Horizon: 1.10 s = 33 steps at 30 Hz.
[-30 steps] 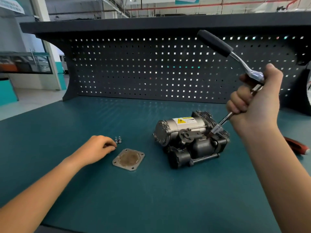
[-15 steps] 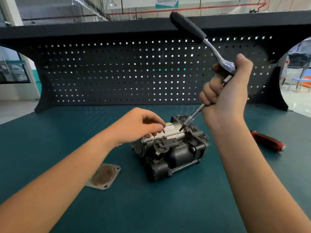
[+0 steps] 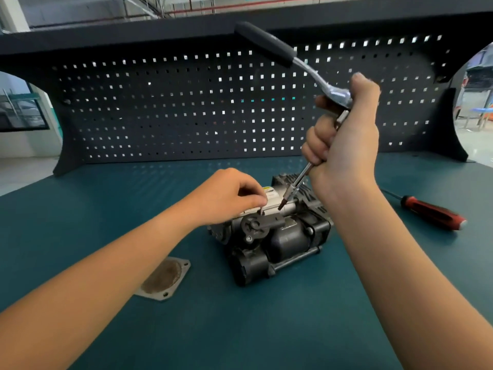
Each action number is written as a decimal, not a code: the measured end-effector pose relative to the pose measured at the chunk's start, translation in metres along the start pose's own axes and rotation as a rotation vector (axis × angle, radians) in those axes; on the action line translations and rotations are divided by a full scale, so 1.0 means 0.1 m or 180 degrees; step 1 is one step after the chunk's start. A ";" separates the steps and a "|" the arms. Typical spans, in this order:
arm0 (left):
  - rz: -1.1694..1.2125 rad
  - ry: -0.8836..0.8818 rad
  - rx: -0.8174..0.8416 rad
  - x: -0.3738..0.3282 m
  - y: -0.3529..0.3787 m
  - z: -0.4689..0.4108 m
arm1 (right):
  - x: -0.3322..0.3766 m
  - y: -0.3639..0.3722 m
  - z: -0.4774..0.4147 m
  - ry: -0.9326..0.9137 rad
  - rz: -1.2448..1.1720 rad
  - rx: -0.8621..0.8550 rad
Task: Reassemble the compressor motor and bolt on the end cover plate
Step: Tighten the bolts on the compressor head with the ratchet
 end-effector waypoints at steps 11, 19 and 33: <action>0.0381 -0.0092 0.0426 0.04 0.12 0.05 | -0.05 -0.01 0.01 0.0057 0.0117 -0.0032; 0.0907 -0.0542 0.0067 0.27 0.09 0.04 | -0.07 -0.03 0.02 0.0053 0.0093 -0.0059; 0.0913 -0.0435 -0.0018 0.27 0.10 0.12 | -0.09 -0.02 0.03 0.0048 0.0116 -0.0073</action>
Point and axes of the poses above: each hand's wrist, its own z-axis away from the middle knuckle, its own y-axis out of the palm, x = y × z, the point moved 10 cm from there along -z, towards the middle knuckle, and after that the axes turned 3 degrees about -y, right-handed, at the moved point
